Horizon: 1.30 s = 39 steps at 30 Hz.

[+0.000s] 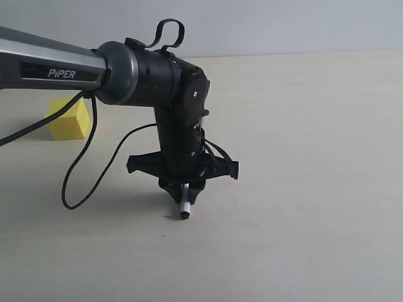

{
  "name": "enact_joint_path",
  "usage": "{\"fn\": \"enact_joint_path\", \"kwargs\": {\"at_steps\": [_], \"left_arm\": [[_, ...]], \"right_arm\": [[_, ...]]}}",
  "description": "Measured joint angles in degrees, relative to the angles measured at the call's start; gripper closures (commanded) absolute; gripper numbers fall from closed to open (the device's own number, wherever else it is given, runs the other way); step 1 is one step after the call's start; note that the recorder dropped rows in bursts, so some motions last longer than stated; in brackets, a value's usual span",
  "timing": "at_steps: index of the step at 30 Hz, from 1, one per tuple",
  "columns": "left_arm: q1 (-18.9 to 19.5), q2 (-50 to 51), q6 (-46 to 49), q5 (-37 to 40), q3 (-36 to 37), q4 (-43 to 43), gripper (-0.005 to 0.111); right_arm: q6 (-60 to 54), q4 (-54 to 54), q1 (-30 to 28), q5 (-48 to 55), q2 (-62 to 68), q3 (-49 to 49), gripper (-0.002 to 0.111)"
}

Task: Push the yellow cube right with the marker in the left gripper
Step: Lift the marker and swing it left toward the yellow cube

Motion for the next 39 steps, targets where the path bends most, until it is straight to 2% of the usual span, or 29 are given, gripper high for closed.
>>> {"fn": "enact_joint_path", "kwargs": {"at_steps": [3,7,11,16,19,24,26,29,35,39], "left_arm": [[0.00,0.00,2.74,0.34,-0.81,0.94,0.107],[0.34,-2.13,10.62,6.22,-6.06,4.33,0.107],[1.19,-8.56,28.40,11.86,-11.84,10.61,0.107],[3.48,-17.13,44.23,13.53,-12.62,15.17,0.107],[8.55,-20.08,56.07,13.63,-12.62,13.71,0.107],[25.39,-23.71,74.06,13.63,-10.94,5.65,0.107],[32.16,-24.16,80.13,13.63,-9.45,6.66,0.107],[39.03,-23.41,87.09,14.10,-7.48,9.83,0.107],[46.47,-17.94,104.38,13.37,-6.29,11.59,0.107],[50.31,-14.04,110.53,9.10,-6.16,12.82,0.107]], "right_arm": [[0.00,0.00,0.00,0.00,0.00,0.00,0.108],[0.00,0.00,0.00,0.00,0.00,0.00,0.108],[0.00,0.55,0.00,0.00,0.00,0.00,0.108],[0.00,0.69,0.00,0.00,0.00,0.00,0.108],[0.00,0.69,0.00,0.00,0.00,0.00,0.108],[0.00,0.69,0.00,0.00,0.00,0.00,0.108],[0.00,0.69,0.00,0.00,0.00,0.00,0.108],[0.00,0.73,0.00,0.00,0.00,0.00,0.108],[0.00,0.83,0.00,0.00,0.00,0.00,0.108],[0.00,0.83,0.00,0.00,0.00,0.00,0.108]]}}
